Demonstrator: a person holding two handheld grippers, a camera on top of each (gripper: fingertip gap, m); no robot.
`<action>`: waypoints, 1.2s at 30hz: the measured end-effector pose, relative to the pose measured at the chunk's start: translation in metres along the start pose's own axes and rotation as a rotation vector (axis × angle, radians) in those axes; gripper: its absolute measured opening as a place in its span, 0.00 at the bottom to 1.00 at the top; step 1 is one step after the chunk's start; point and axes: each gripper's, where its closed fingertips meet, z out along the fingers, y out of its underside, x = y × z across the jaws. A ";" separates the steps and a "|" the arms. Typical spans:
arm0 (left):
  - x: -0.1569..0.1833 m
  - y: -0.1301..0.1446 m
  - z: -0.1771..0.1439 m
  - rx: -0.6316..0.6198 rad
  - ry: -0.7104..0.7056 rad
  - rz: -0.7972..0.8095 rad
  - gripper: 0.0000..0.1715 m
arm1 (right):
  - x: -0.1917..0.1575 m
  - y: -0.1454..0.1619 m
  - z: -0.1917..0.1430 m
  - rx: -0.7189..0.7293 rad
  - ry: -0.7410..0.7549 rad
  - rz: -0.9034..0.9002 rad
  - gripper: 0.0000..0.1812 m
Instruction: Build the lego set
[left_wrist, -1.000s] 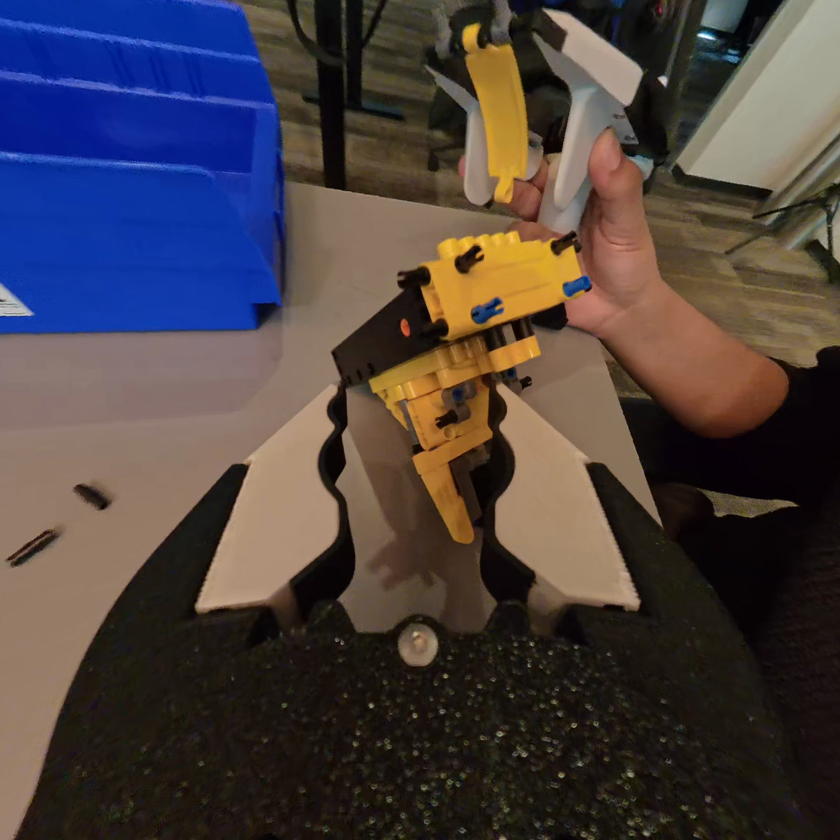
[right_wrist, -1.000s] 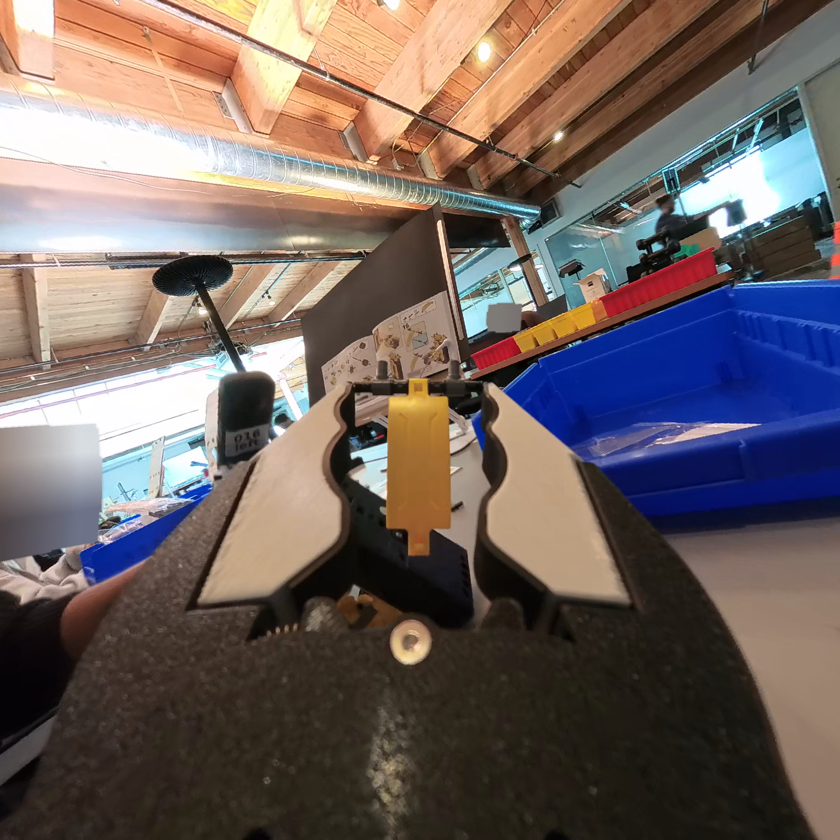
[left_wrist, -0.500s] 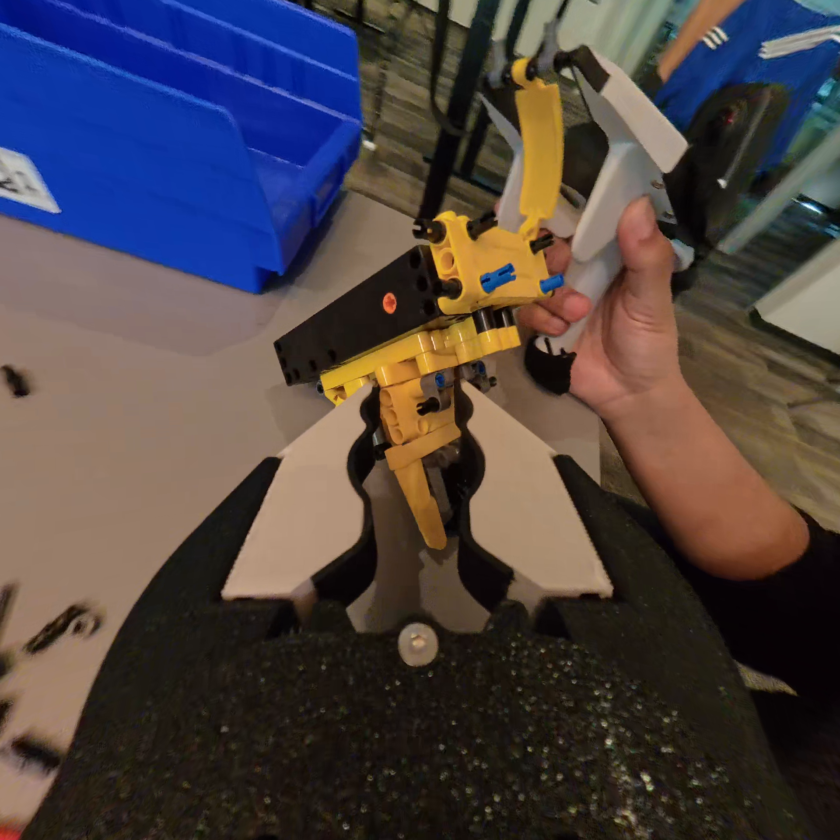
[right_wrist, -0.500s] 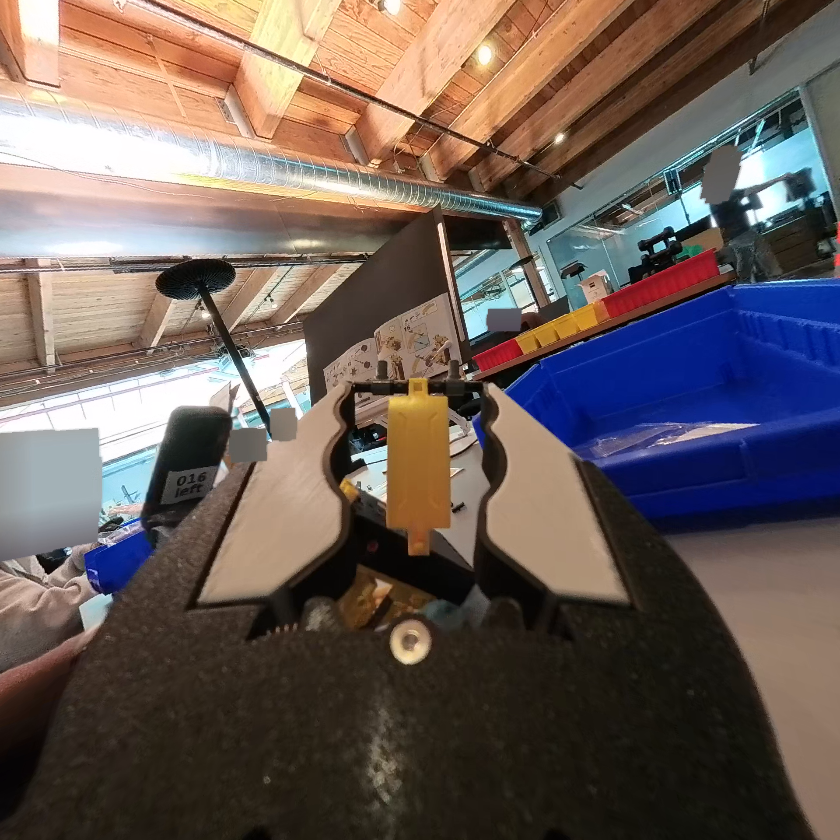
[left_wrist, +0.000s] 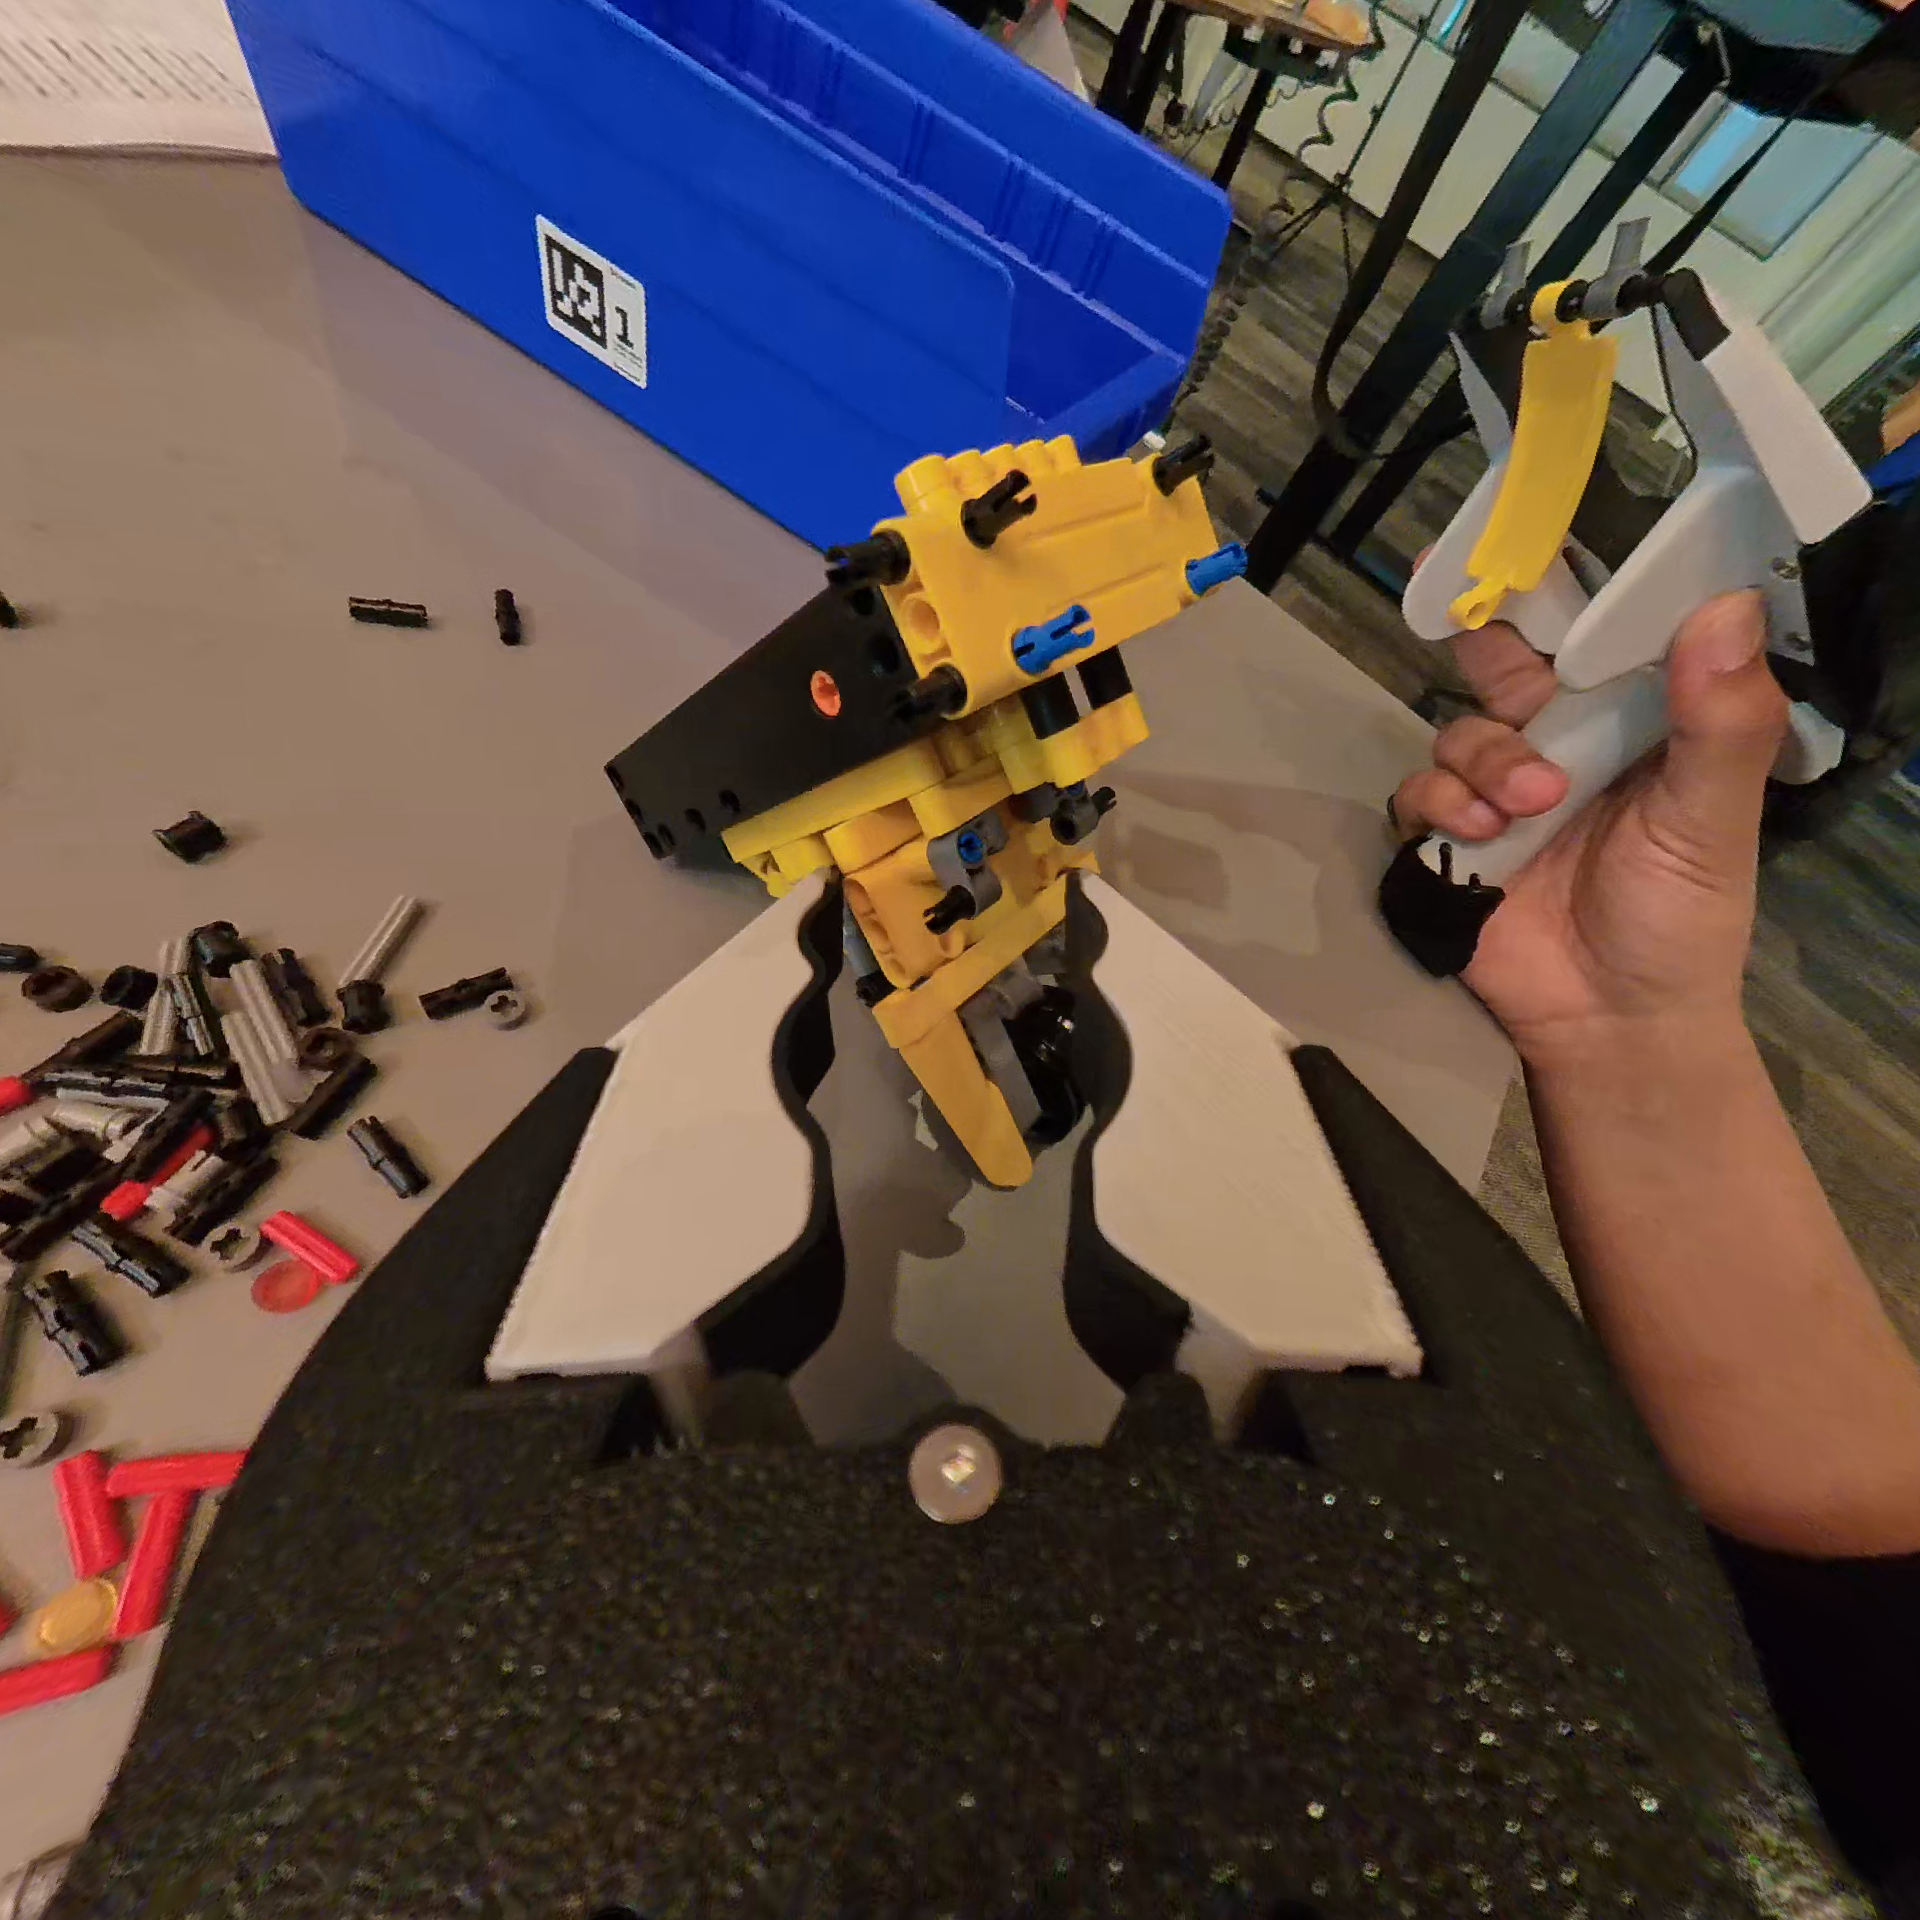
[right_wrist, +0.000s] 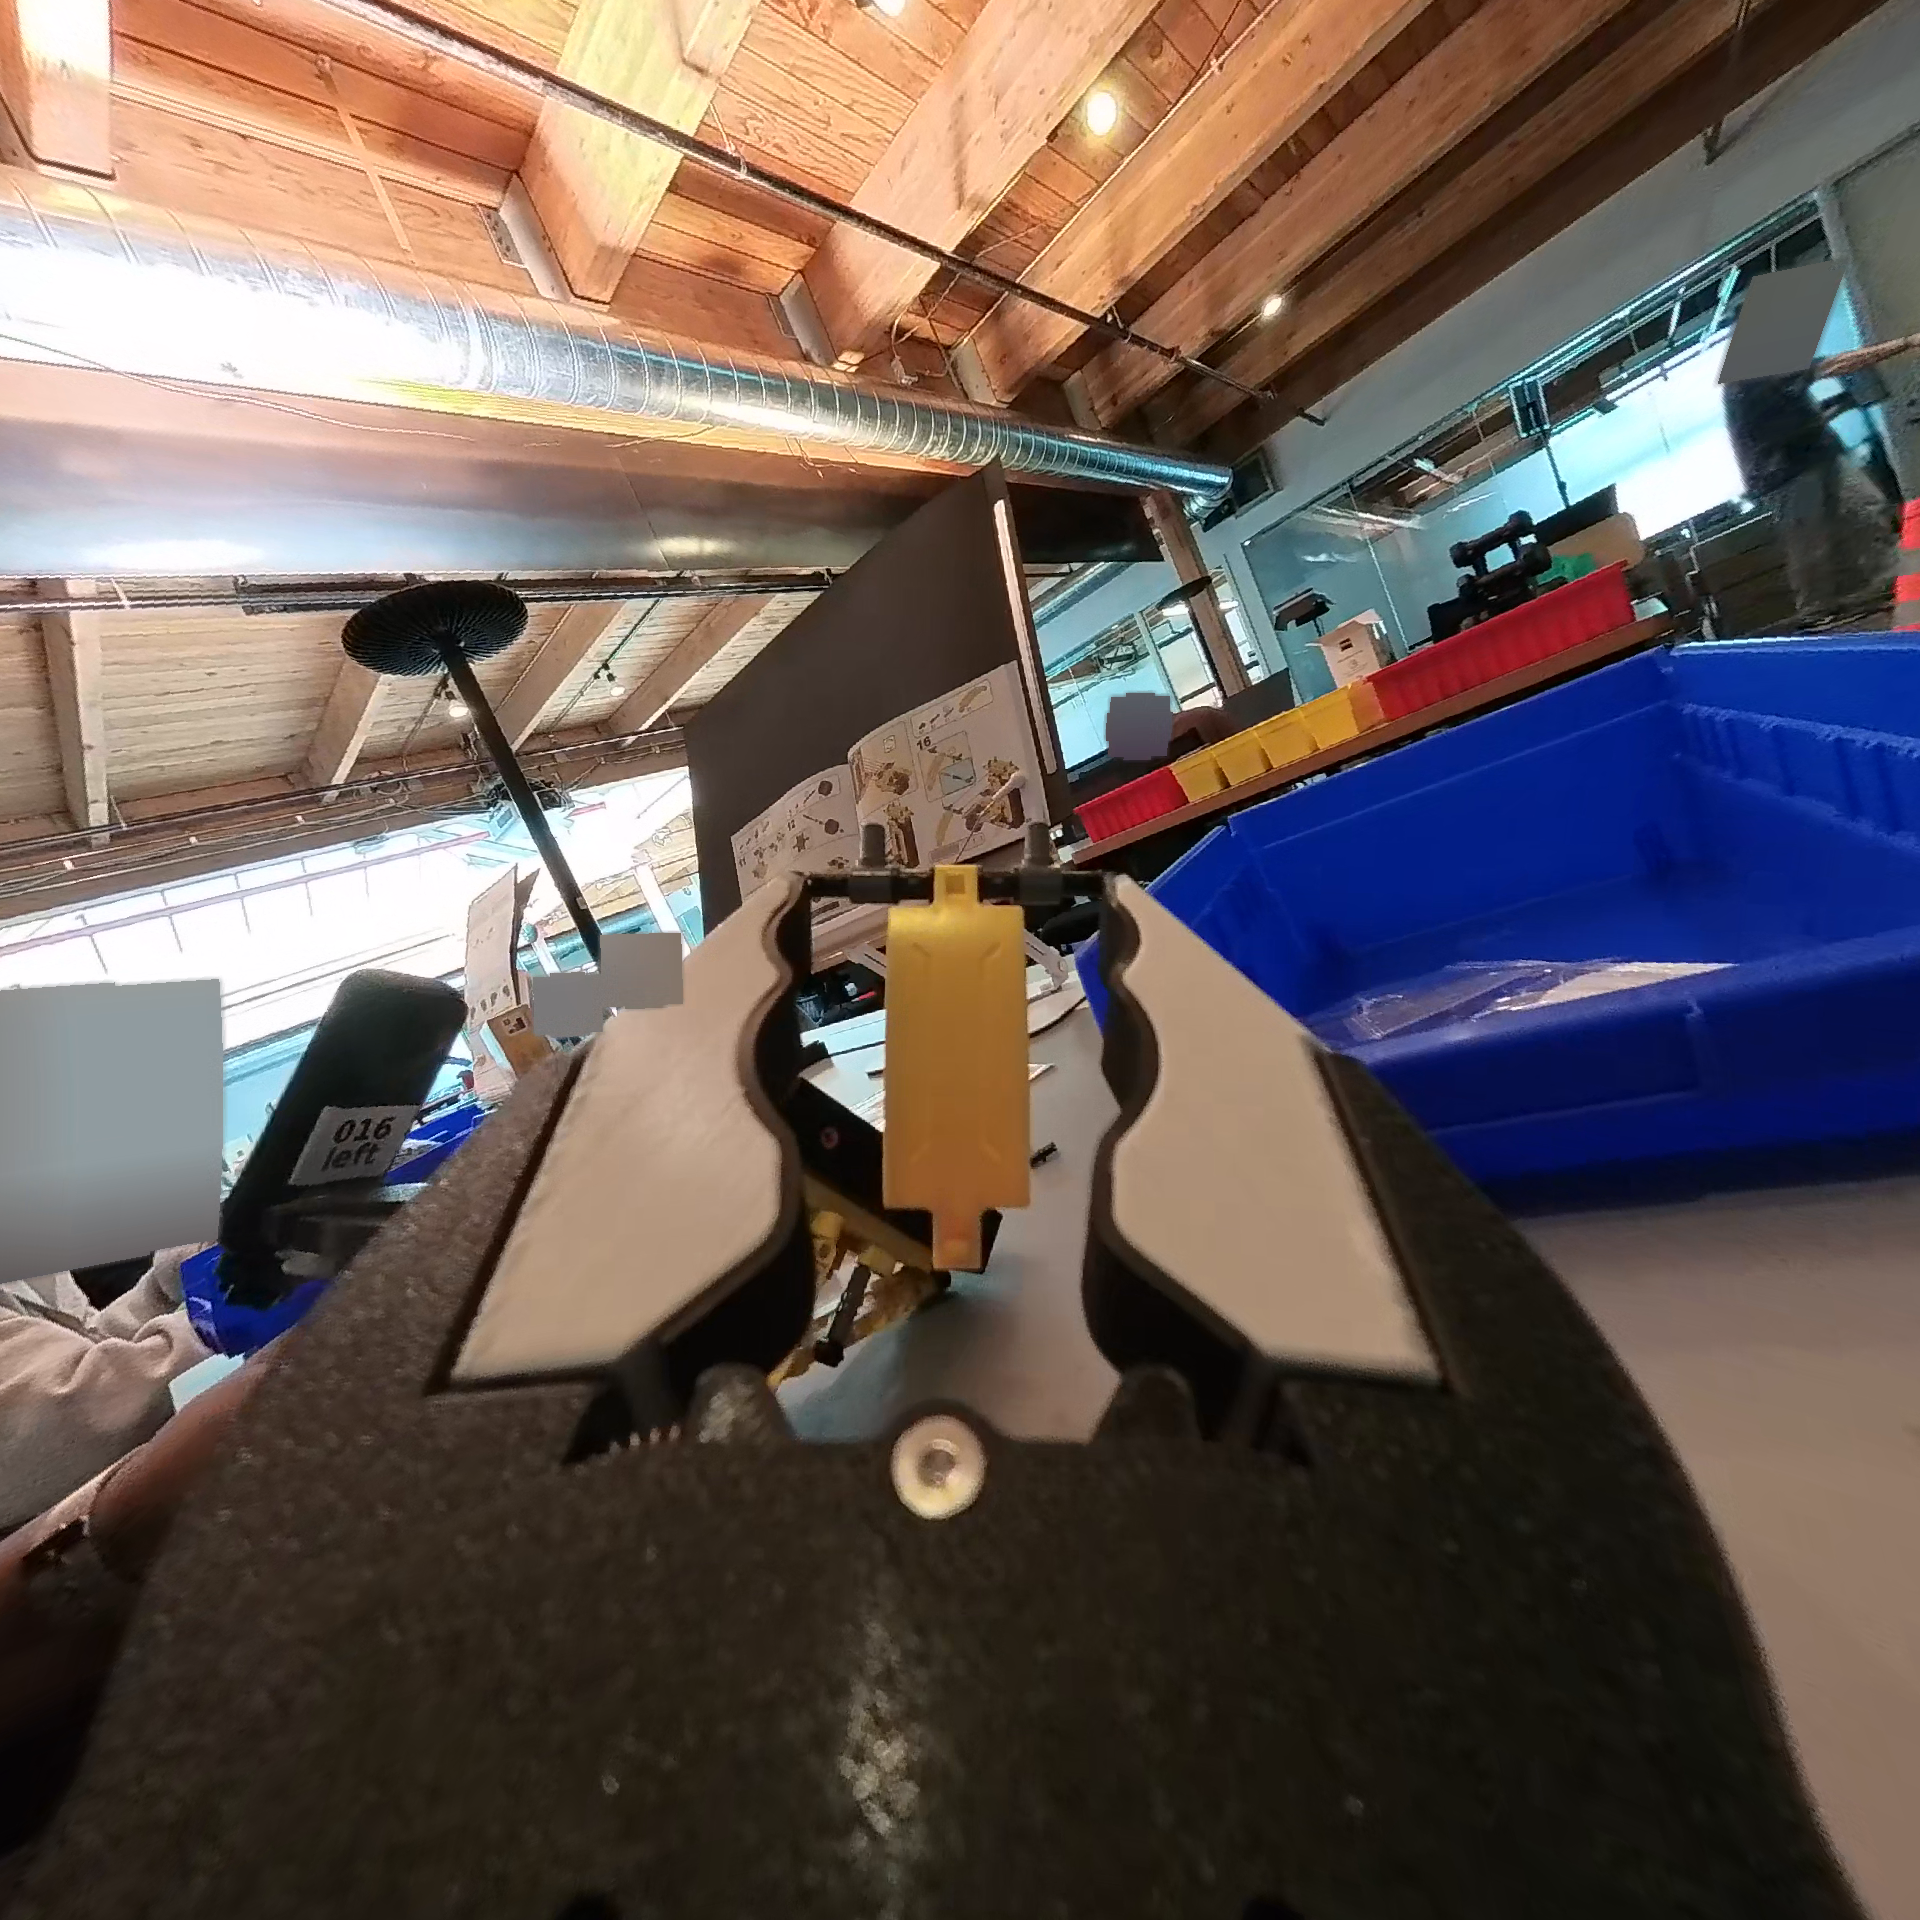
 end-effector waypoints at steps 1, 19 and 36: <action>0.001 0.000 0.000 -0.002 0.009 0.000 0.25 | 0.000 0.000 0.000 0.000 0.000 0.000 0.30; -0.015 -0.013 -0.021 -0.023 0.081 0.281 0.30 | 0.001 0.000 0.001 0.000 0.000 0.007 0.30; 0.007 -0.032 -0.002 0.106 0.417 0.704 0.32 | 0.001 0.001 0.002 -0.007 -0.001 0.009 0.30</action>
